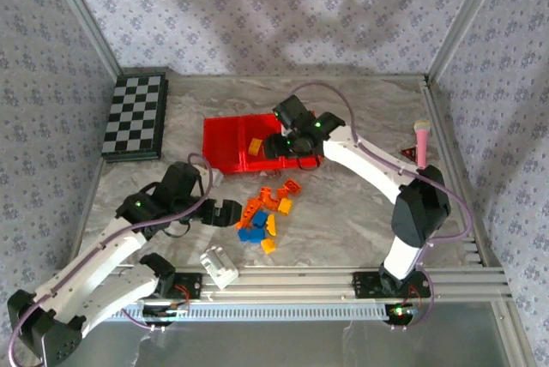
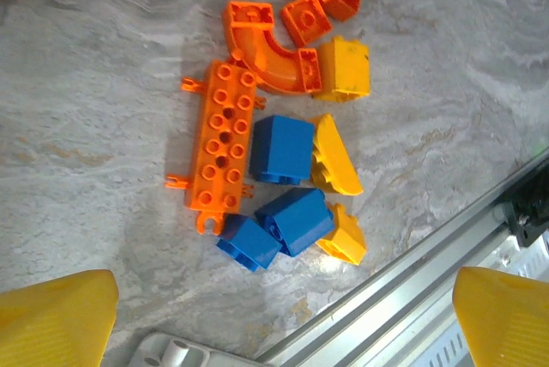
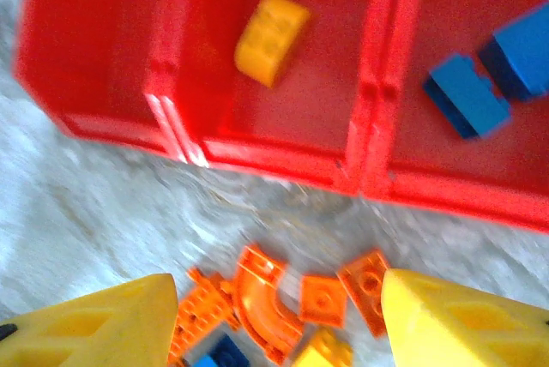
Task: Sort the legos into containers by color
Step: Pick up the lego from the center of the table.
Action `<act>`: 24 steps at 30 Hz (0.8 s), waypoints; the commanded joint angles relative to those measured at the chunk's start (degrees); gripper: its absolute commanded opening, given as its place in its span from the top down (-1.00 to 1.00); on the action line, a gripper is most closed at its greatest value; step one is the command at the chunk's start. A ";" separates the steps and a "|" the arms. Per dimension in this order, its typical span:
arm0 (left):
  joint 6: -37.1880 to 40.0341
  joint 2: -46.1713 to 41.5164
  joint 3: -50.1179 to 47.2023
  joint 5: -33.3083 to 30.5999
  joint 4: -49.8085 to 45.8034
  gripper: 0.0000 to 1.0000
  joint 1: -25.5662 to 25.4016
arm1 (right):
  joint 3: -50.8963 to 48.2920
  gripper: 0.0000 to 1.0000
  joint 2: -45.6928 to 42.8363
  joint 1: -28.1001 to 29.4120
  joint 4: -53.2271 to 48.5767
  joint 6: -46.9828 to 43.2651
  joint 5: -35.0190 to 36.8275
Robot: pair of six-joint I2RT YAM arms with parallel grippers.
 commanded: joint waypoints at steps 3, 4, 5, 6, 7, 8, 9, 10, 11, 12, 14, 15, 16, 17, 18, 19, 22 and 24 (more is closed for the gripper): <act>0.66 0.98 1.40 -0.13 -0.03 -1.00 -1.93 | -9.29 -0.32 -4.33 0.11 0.39 -3.36 2.44; 0.64 0.97 1.23 0.24 0.16 -0.99 -2.23 | -10.70 -0.32 -4.50 0.08 0.71 -4.78 2.51; 0.73 1.05 1.17 0.63 0.39 -1.00 -2.65 | -11.98 -0.32 -4.53 0.20 1.26 -6.42 2.40; 0.66 1.19 1.09 0.79 0.50 -1.00 -3.05 | -12.86 -0.32 -4.33 0.16 1.70 -7.50 2.51; 0.58 1.49 1.01 0.63 0.55 -0.99 -3.56 | -13.42 -0.33 -3.83 0.16 1.66 -8.65 2.07; 0.47 1.76 1.00 0.44 0.48 -0.99 -4.12 | -13.30 -0.33 -3.07 0.11 1.37 -10.51 1.05; 0.39 2.05 1.01 0.20 0.42 -1.00 -4.62 | -13.29 -0.34 -2.38 0.06 1.71 -11.92 0.73; 0.38 2.36 1.01 0.06 0.50 -0.99 -5.20 | -13.23 -0.34 -1.71 0.11 2.03 -13.28 0.78; 0.42 2.67 1.01 0.18 0.54 -0.99 -5.68 | -13.01 -0.35 -0.81 0.07 2.31 -14.44 0.68; 0.47 2.94 1.04 0.10 0.38 -0.99 -6.01 | -12.60 -0.35 0.01 0.06 2.27 -15.44 0.43; 0.55 3.01 1.35 -0.13 0.04 -1.00 -6.67 | -11.47 -0.35 2.19 0.13 1.90 -17.34 0.47; 0.52 2.81 1.35 -0.40 0.05 -1.00 -6.86 | -10.85 -0.35 3.09 0.16 1.56 -17.74 0.54; 0.47 2.49 1.24 -0.66 0.03 -0.99 -7.10 | -10.22 -0.36 4.13 0.09 1.12 -18.12 0.62; 0.38 2.07 1.14 -0.97 0.04 -1.00 -7.21 | -9.68 -0.35 5.11 0.14 0.56 -18.69 0.77; 0.38 1.71 1.18 -1.14 0.17 -0.99 -7.30 | -9.36 -0.35 5.79 0.08 0.18 -18.94 1.12; 0.35 1.25 1.08 -1.31 0.24 -1.00 -7.37 | -9.04 -0.35 6.50 0.16 -0.19 -19.10 1.51; 0.20 0.18 0.91 -1.92 0.41 -0.99 -7.48 | -8.89 -0.35 7.72 0.16 -0.67 -19.57 2.03; 0.20 -0.15 0.87 -2.28 0.51 -1.00 -7.54 | -8.78 -0.35 8.38 0.19 -1.02 -19.82 2.11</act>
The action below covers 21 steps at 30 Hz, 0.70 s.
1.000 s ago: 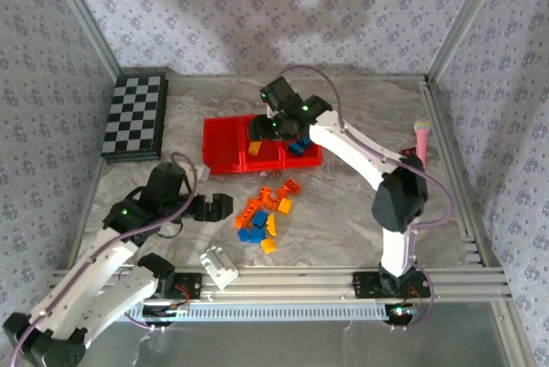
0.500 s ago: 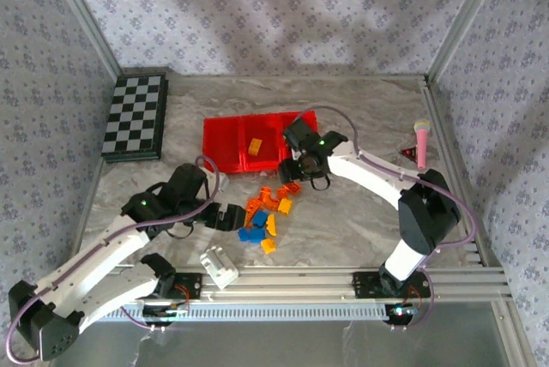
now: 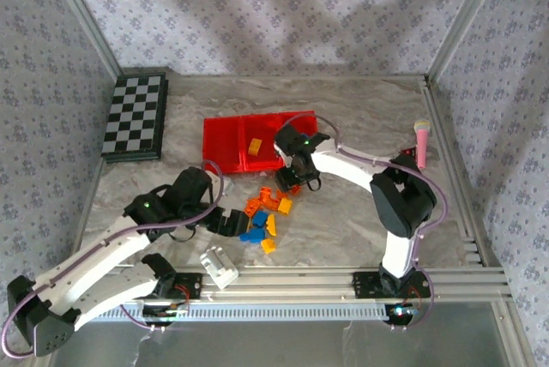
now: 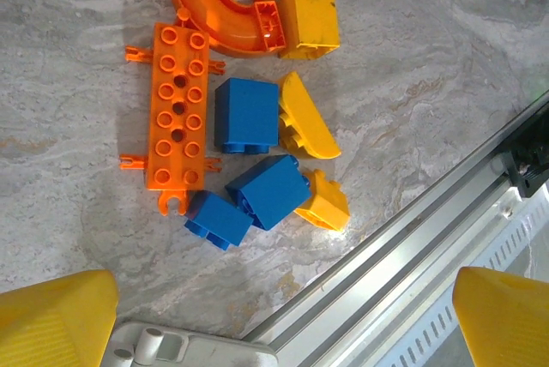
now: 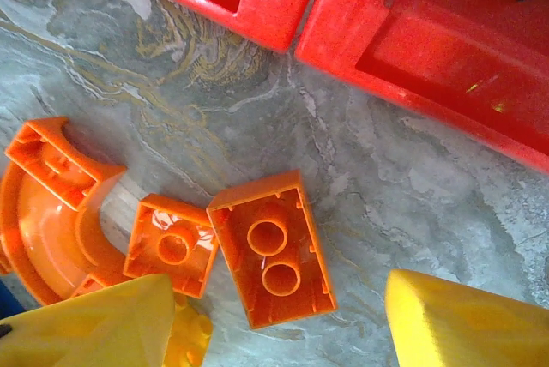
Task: Sort the legos into containers by color
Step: Pick up the lego from the center of the table.
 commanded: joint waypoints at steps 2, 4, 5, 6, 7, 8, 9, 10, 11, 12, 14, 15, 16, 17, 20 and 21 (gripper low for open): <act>0.22 -1.12 0.82 -1.13 0.45 -0.99 -0.40 | 1.89 -0.35 1.70 0.19 -2.64 -2.23 1.41; 0.09 -1.03 0.83 -1.67 0.29 -0.99 -0.39 | 1.89 -0.35 2.21 0.32 -2.89 -2.32 2.00; 0.05 -1.07 0.90 -2.26 0.16 -0.99 -0.42 | 1.79 -0.35 2.47 0.33 -2.87 -2.30 2.14; -0.04 -1.20 0.86 -2.79 0.06 -0.99 -0.41 | 1.78 -0.35 2.73 0.26 -2.75 -2.25 2.23; -0.13 -1.34 0.87 -3.34 0.04 -0.99 -0.39 | 1.64 -0.34 2.95 0.34 -2.73 -2.25 2.21; -0.20 -1.51 0.78 -3.64 0.03 -0.99 -0.38 | 1.53 -0.33 3.13 0.46 -2.73 -2.24 2.21; -0.21 -1.69 0.83 -3.66 0.10 -1.00 -0.41 | 1.35 -0.33 3.22 0.59 -2.65 -2.24 2.36; -0.21 -1.84 0.82 -3.60 0.13 -1.00 -0.38 | 1.16 -0.32 3.22 0.72 -2.55 -2.15 2.45; -0.21 -2.15 0.74 -3.66 0.19 -0.99 -0.42 | 1.07 -0.31 3.30 0.74 -2.55 -2.06 2.54; -0.21 -2.29 0.66 -3.69 0.25 -0.99 -0.42 | 0.90 -0.31 3.31 0.70 -2.58 -2.06 2.65; -0.21 -2.69 0.52 -3.75 0.46 -0.99 -0.42 | 0.59 -0.29 3.48 0.69 -2.89 -1.97 2.17; -0.21 -2.77 0.56 -3.73 0.39 -0.99 -0.39 | 0.54 -0.28 3.64 0.70 -2.99 -1.97 2.02; -0.21 -2.84 0.56 -3.67 0.53 -0.99 -0.42 | 0.46 -0.27 3.82 0.73 -3.08 -1.97 1.86; -0.21 -2.83 0.56 -3.73 0.55 -1.00 -0.42 | 0.45 -0.25 3.99 0.71 -3.18 -1.97 1.67; -0.21 -2.79 0.56 -3.69 0.42 -1.00 -0.42 | 0.61 -0.24 4.61 0.70 -3.47 -1.73 1.41; -0.21 -2.87 0.64 -3.75 0.40 -0.99 -0.37 | 0.69 -0.23 4.79 0.70 -3.60 -1.71 1.27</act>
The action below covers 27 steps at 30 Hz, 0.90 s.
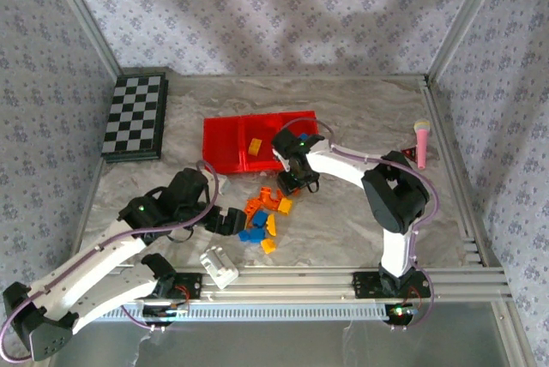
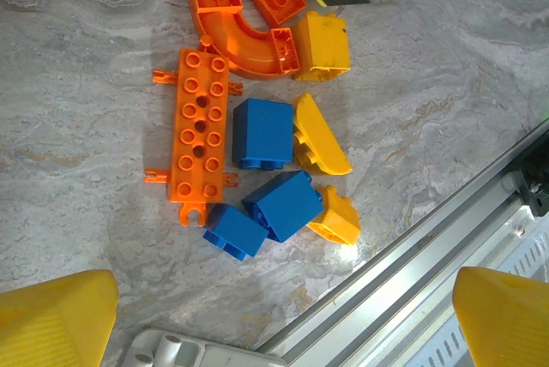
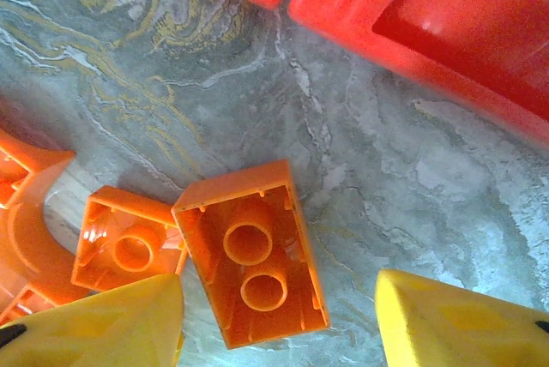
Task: Sort the legos into containers by color
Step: Pick up the lego from the center of the table.
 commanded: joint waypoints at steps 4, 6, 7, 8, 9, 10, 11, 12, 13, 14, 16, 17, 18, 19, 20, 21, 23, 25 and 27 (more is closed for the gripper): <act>-0.04 -1.06 0.52 -0.85 0.55 -1.00 -0.38 | 0.32 -0.20 2.14 0.43 -2.27 -0.16 -0.29; -0.06 -1.28 0.47 -0.85 0.59 -0.99 -0.38 | 0.24 -0.18 2.23 0.41 -2.27 -0.01 -0.23; -0.07 -1.33 0.47 -0.90 0.63 -1.00 -0.35 | 0.21 -0.17 2.30 0.41 -2.37 0.08 -0.21; -0.06 -1.41 0.47 -0.90 0.62 -1.00 -0.31 | 0.21 -0.14 2.32 0.41 -2.41 0.15 -0.24; -0.13 -1.43 0.47 -1.00 0.60 -0.99 -0.35 | 0.22 -0.13 2.32 0.42 -2.37 0.17 -0.28; -0.15 -1.54 0.47 -0.99 0.65 -0.99 -0.38 | 0.23 -0.11 2.32 0.45 -2.36 0.25 -0.10; -0.15 -1.61 0.47 -1.02 0.62 -0.99 -0.35 | 0.20 -0.09 2.19 0.45 -2.44 0.47 0.02; -0.15 -1.72 0.56 -0.99 0.59 -0.99 -0.38 | 0.16 -0.07 2.13 0.41 -2.53 0.59 0.01; -0.15 -1.86 0.56 -1.02 0.62 -0.99 -0.35 | 0.16 -0.05 2.06 0.42 -2.62 0.61 -0.04; -0.15 -2.18 0.48 -0.99 0.68 -1.00 -0.30 | 0.19 -0.04 2.03 0.42 -2.71 0.61 0.04; -0.13 -2.77 0.31 -1.06 0.92 -0.99 -0.38 | 0.26 0.01 2.19 0.47 -2.88 0.61 0.04; -0.23 -3.09 0.30 -1.18 0.93 -1.00 -0.35 | 0.32 0.03 2.30 0.42 -3.01 0.61 0.17; -0.24 -3.27 0.28 -1.41 0.93 -0.99 -0.36 | 0.32 0.05 2.40 0.41 -3.06 0.70 0.28; -0.32 -3.40 0.21 -1.77 0.82 -0.99 -0.37 | 0.23 0.10 2.48 0.45 -3.07 0.76 0.35; -0.37 -3.61 0.30 -2.29 0.75 -1.00 -0.38 | 0.31 0.15 2.49 0.52 -3.16 0.85 0.46; -0.41 -3.73 0.36 -2.78 0.54 -1.00 -0.36 | 0.32 0.17 2.49 0.52 -3.11 0.87 0.69; -0.57 -3.97 0.56 -4.48 -0.15 -0.99 -0.37 | 0.45 0.25 2.19 0.65 -2.99 0.96 1.22; -0.63 -4.50 0.81 -5.90 -0.66 -0.99 -0.38 | 0.79 0.30 1.76 0.78 -3.42 1.18 1.67; -0.59 -5.18 1.06 -7.06 -1.16 -0.99 -0.37 | 1.19 0.37 0.91 1.08 -4.24 1.38 2.00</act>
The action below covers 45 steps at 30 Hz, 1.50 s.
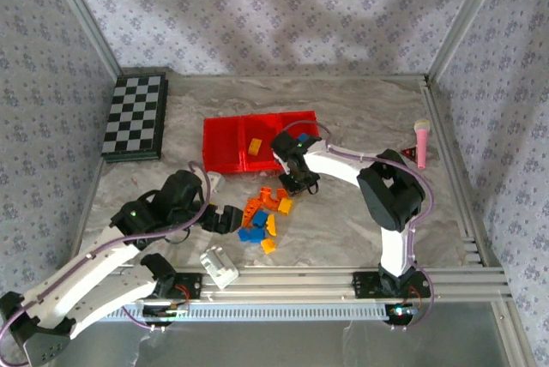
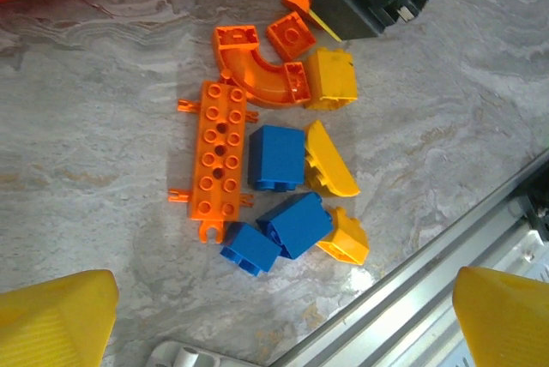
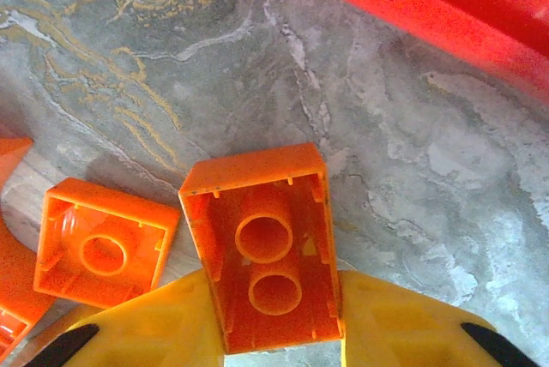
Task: Sort the legos into containers by color
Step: Pick up the lego from the center of the table, then place the lego in the container.
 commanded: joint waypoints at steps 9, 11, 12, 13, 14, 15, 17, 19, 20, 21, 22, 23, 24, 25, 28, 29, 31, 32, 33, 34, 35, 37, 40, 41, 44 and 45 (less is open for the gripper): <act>-4.52 -9.83 3.37 -18.36 -8.27 -1.00 -0.23 | 7.05 0.44 -7.94 2.91 -7.52 3.10 2.79; -5.00 -12.59 4.28 -19.69 -9.86 -1.00 -0.24 | 9.94 0.45 -9.18 3.69 -7.99 3.03 3.19; -5.14 -14.11 4.78 -19.81 -10.51 -0.99 -0.24 | 11.52 0.45 -9.71 4.03 -8.00 2.90 3.32; -5.29 -15.39 5.16 -19.85 -11.16 -0.99 -0.24 | 12.93 0.45 -9.97 4.21 -7.90 2.80 3.36; -5.26 -16.67 5.57 -19.54 -11.68 -1.00 -0.24 | 14.63 0.46 -10.11 4.56 -7.35 2.76 3.28; -5.18 -17.67 6.02 -19.01 -12.36 -1.00 -0.24 | 16.47 0.46 -10.06 4.83 -6.68 2.73 3.16; -5.30 -18.45 7.15 -18.49 -14.09 -1.00 -0.22 | 19.82 0.45 -9.44 5.33 -4.91 3.55 3.72; -5.35 -18.43 8.29 -17.96 -16.10 -1.00 -0.23 | 22.53 0.45 -8.20 6.05 -2.74 4.61 3.91; -5.34 -18.25 8.72 -17.76 -17.09 -0.99 -0.24 | 23.97 0.45 -7.21 6.38 -1.41 5.08 3.36; -5.57 -18.12 9.07 -17.53 -17.78 -1.00 -0.18 | 25.25 0.46 -5.91 6.54 -0.33 5.39 2.64; -5.66 -18.07 9.25 -17.32 -18.25 -1.00 -0.24 | 26.73 0.46 -4.59 6.66 0.33 5.64 1.89; -5.83 -18.15 9.39 -17.07 -18.61 -0.99 -0.24 | 28.53 0.46 -2.65 6.84 0.93 5.89 0.87; -5.99 -18.16 9.60 -16.81 -19.01 -0.99 -0.24 | 30.69 0.46 -0.51 7.02 1.14 6.08 -0.15; -6.17 -18.20 9.77 -16.92 -19.36 -0.99 -0.24 | 32.65 0.46 1.47 7.11 1.16 6.22 -1.11; -6.86 -18.25 10.46 -18.54 -21.05 -0.99 -0.30 | 38.30 0.48 7.85 7.19 1.49 8.26 -3.52; -7.18 -18.25 10.73 -19.50 -21.86 -0.99 -0.31 | 40.48 0.47 9.87 7.16 1.49 9.53 -4.10; -7.68 -18.40 11.09 -20.50 -22.74 -0.99 -0.32 | 43.27 0.47 13.15 7.20 2.32 11.12 -5.21; -7.69 -18.63 10.95 -20.38 -22.70 -0.99 -0.33 | 44.52 0.47 14.78 7.20 2.81 11.93 -6.24; -7.69 -18.81 10.89 -20.37 -22.60 -0.99 -0.33 | 45.70 0.47 16.32 7.17 3.18 12.65 -7.06; -7.69 -18.94 10.84 -20.40 -22.60 -0.99 -0.30 | 46.48 0.47 17.51 7.11 3.34 13.43 -7.95; -7.74 -19.16 10.80 -20.41 -22.52 -1.00 -0.33 | 47.11 0.47 18.96 7.03 3.70 14.07 -9.05; -7.69 -19.25 10.67 -20.37 -22.34 -1.00 -0.33 | 48.08 0.46 21.35 6.53 5.24 15.48 -10.51; -7.60 -19.13 10.58 -20.09 -22.16 -1.00 -0.33 | 47.97 0.46 23.66 6.07 8.16 17.05 -11.79; -7.60 -19.08 10.45 -20.12 -22.10 -0.99 -0.30 | 47.70 0.45 24.39 6.07 9.90 17.30 -12.00; -7.59 -19.21 10.36 -20.14 -21.90 -1.00 -0.33 | 47.37 0.43 26.16 5.99 11.56 18.78 -12.59; -7.51 -19.21 10.32 -20.12 -21.81 -1.00 -0.33 | 47.41 0.41 26.71 5.98 11.75 19.05 -12.76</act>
